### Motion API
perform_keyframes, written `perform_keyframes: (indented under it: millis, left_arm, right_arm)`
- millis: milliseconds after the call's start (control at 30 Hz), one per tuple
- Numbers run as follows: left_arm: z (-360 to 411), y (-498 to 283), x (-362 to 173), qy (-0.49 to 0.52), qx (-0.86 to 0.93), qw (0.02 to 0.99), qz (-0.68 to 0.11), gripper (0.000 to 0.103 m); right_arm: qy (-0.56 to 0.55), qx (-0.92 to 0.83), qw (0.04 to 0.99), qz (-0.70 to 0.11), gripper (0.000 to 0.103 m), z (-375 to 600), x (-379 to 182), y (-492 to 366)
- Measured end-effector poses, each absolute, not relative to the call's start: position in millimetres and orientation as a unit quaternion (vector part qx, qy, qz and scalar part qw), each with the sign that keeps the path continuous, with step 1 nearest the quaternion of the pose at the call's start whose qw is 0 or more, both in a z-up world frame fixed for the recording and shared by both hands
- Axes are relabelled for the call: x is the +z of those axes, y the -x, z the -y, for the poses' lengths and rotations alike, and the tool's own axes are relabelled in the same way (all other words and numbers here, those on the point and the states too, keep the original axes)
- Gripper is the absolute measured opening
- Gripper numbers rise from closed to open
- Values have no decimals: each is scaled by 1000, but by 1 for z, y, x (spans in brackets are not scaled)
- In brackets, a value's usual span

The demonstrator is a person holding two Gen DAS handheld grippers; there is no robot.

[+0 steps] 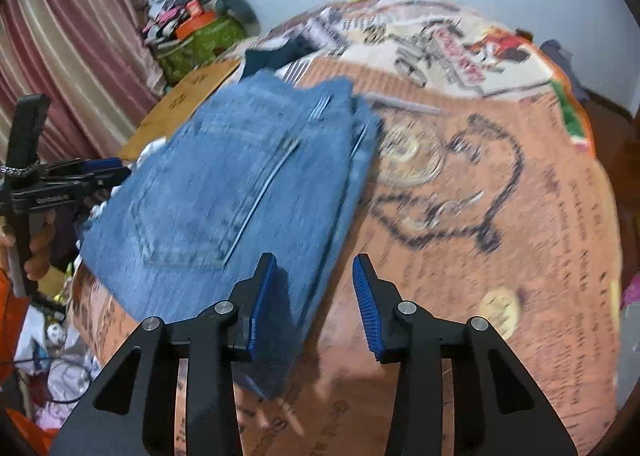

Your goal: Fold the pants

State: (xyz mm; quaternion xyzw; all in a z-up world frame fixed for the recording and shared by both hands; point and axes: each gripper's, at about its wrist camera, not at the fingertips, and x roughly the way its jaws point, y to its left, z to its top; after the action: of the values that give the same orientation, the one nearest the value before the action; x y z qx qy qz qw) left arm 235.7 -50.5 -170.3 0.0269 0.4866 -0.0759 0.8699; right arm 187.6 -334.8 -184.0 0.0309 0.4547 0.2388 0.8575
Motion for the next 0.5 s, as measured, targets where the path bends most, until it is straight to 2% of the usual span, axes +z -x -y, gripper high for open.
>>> perform_keyframes:
  millis: [67,133,200,233,367,467,500]
  left_arm:
    - [51,-251,-158,-30,-76,879,-469,57]
    - [53,-266,-150,-28,-83,882,-463,59]
    - [57,-283,-144,-25,-93,887,-452,66]
    - [60,-293,-142,-24,-96,890,-445,72]
    - [79,-336,-150,-37,-110,890,-442,79]
    - [97,-371,-175,-45,-121,872,-472,79]
    - [99,-377,-181,-46,-124,868,-478,79]
  right_arm:
    - [-39,236,864,-443,37,336,-177,-198]
    - [-39,230,871,-432,45,334,-172,-210]
    - [-39,231,876,-422,48,330,-170,-225]
    - [-40,233,875,-422,48,327,-170,-233]
    - [-59,249,864,-434,48,314,-179,-276]
    - [-60,247,855,-451,47,296,-192,-313]
    - [-58,244,853,-458,44,290,-198,-325]
